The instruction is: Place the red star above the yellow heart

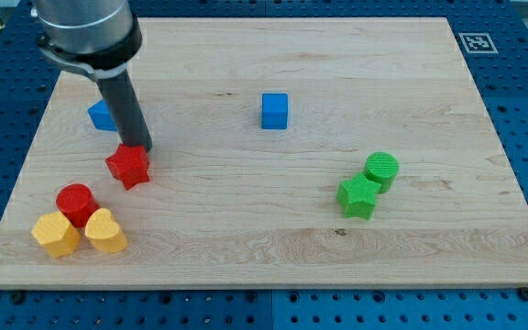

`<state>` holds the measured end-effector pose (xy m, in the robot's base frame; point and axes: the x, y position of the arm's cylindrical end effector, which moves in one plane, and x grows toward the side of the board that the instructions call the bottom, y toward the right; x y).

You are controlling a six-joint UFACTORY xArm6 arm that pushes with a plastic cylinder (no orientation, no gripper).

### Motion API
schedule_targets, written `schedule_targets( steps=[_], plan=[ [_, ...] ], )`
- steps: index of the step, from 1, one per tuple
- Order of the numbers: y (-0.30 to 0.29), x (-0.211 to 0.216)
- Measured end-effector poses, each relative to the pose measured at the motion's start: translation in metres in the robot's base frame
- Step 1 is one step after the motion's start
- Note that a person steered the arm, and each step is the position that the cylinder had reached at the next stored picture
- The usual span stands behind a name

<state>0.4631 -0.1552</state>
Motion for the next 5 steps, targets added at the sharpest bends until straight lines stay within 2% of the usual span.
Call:
schedule_targets(
  steps=[2, 4, 5],
  plan=[
    [0.038, 0.018],
    [0.040, 0.040],
    [0.042, 0.028]
  ],
)
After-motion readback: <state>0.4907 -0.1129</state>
